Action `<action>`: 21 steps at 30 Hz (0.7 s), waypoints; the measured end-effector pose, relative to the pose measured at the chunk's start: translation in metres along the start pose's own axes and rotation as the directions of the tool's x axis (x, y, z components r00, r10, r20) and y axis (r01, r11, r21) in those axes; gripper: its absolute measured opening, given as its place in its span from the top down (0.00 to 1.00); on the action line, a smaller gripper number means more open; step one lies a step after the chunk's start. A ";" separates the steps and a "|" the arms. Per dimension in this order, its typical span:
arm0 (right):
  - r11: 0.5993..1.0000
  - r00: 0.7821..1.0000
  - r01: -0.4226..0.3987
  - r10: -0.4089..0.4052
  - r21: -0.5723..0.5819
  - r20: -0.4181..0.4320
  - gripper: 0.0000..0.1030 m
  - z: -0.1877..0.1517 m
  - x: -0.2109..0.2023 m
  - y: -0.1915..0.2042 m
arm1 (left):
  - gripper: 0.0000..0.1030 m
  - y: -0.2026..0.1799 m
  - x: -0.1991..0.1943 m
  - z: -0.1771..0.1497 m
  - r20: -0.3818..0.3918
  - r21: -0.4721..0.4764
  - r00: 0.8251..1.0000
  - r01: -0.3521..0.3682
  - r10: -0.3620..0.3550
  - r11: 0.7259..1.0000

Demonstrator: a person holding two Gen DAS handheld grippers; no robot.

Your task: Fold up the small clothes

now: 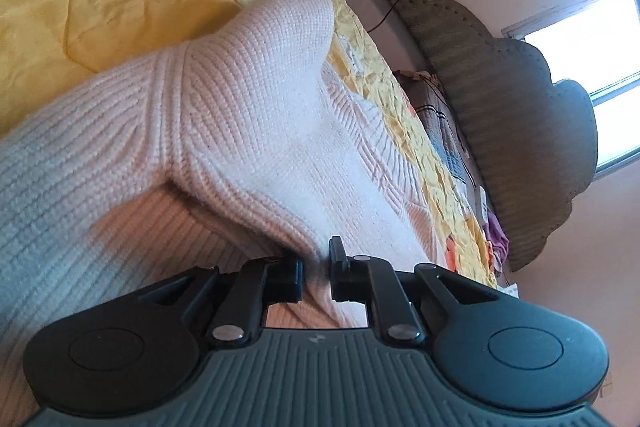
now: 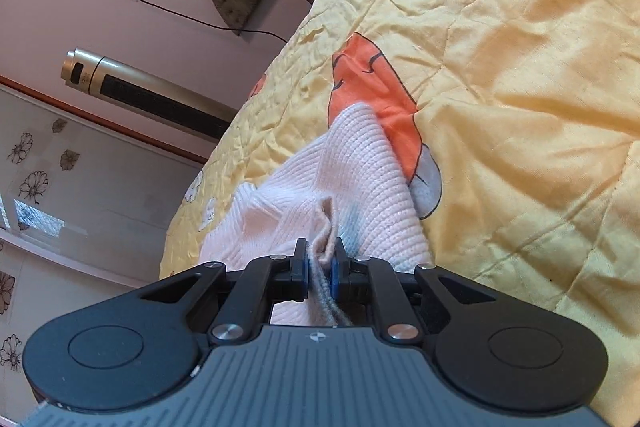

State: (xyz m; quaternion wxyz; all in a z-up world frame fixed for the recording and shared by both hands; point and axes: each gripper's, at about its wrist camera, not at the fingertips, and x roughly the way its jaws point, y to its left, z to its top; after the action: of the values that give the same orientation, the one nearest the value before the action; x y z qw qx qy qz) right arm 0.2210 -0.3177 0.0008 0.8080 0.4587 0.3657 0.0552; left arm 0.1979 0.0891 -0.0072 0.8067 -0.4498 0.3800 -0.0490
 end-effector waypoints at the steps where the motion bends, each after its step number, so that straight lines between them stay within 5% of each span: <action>1: 1.000 1.000 0.008 -0.008 0.003 0.002 0.78 -0.001 0.000 -0.001 | 0.85 0.002 -0.010 -0.002 -0.015 0.011 1.000 0.013 -0.013 1.000; 5: 1.000 0.999 -0.014 0.014 0.003 0.040 0.65 -0.003 -0.023 -0.001 | 0.75 -0.007 -0.055 -0.001 0.007 0.153 1.000 0.015 -0.016 0.988; 6: 1.000 0.998 -0.013 0.014 -0.024 0.061 0.62 -0.003 -0.031 0.003 | 0.63 -0.010 -0.066 0.003 0.052 0.194 0.999 0.006 -0.016 0.981; 7: 0.999 0.997 -0.006 0.010 -0.045 0.079 0.55 -0.002 -0.037 0.005 | 0.42 -0.015 -0.076 0.010 0.120 0.240 0.993 -0.021 -0.009 0.970; 9: 0.995 0.993 0.027 -0.016 -0.096 0.120 0.52 0.004 -0.046 0.009 | 0.15 -0.021 -0.085 0.024 0.266 0.298 0.964 -0.111 0.030 0.948; 10: 0.991 0.990 0.060 -0.044 -0.120 0.133 0.52 0.008 -0.046 0.011 | 0.15 -0.022 -0.083 0.035 0.341 0.308 0.937 -0.187 0.076 0.933; 12: 0.979 0.986 0.132 -0.114 -0.157 0.118 0.52 0.014 -0.036 0.011 | 0.15 -0.023 -0.065 0.057 0.369 0.323 0.915 -0.291 0.164 0.901; 14: 0.966 0.979 0.195 -0.182 -0.170 0.089 0.52 0.018 -0.020 0.008 | 0.15 -0.021 -0.037 0.079 0.308 0.348 0.925 -0.325 0.220 0.879; 17: 0.977 0.988 0.152 -0.149 -0.149 0.027 0.50 0.017 0.002 0.004 | 0.17 -0.010 0.007 0.097 0.171 0.346 0.932 -0.360 0.319 0.866; 19: 0.981 0.991 0.131 -0.128 -0.141 0.029 0.51 0.015 0.010 0.003 | 0.59 -0.010 0.021 0.096 0.157 0.371 0.930 -0.367 0.333 0.853; 20: 0.976 0.990 0.140 -0.138 -0.166 0.025 0.66 0.014 0.014 0.005 | 0.74 -0.014 0.027 0.091 0.155 0.413 0.933 -0.360 0.324 0.837; 21: 0.970 0.988 0.153 -0.153 -0.190 0.010 0.69 0.013 0.017 0.007 | 0.80 -0.018 0.028 0.089 0.154 0.426 0.934 -0.356 0.322 0.832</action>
State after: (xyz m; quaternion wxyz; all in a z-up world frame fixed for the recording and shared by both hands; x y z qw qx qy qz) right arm 0.2433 -0.3154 0.0009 0.8491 0.3498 0.3948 0.0284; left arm 0.2804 0.1277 0.0181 0.8978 -0.1793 0.4013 0.0259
